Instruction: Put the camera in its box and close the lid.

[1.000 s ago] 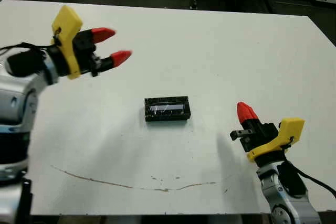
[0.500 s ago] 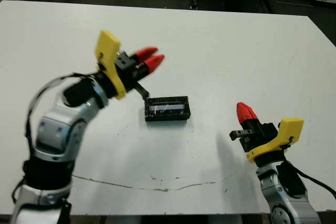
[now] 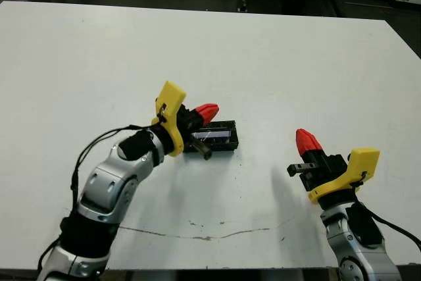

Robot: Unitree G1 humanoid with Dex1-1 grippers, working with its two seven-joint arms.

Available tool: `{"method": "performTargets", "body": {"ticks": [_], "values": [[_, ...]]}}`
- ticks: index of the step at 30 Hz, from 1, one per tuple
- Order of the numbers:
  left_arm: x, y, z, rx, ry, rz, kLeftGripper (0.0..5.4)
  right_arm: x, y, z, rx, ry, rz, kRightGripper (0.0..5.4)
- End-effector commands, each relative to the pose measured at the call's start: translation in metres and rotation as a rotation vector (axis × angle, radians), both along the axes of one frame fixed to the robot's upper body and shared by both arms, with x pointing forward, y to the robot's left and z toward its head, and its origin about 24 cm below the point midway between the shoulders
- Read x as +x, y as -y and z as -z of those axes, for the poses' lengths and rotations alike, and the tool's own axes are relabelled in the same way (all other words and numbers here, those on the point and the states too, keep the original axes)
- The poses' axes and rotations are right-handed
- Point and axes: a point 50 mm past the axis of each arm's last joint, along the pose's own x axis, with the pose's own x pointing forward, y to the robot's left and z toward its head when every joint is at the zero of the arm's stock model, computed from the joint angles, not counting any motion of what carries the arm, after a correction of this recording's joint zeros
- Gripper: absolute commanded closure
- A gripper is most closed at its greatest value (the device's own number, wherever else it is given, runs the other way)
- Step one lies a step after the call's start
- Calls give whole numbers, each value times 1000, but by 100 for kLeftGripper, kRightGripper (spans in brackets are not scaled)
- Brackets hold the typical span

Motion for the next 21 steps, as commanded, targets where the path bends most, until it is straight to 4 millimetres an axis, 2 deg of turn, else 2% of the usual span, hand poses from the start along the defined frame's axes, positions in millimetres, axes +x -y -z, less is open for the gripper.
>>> {"method": "performTargets", "body": {"ticks": [1, 21], "values": [[-1, -1, 13, 24, -40, 1, 539, 0, 2, 1, -12, -8, 4, 540], [-8, -5, 61, 190, -209, -52, 539, 0, 2, 1, -6, -5, 1, 540]]}}
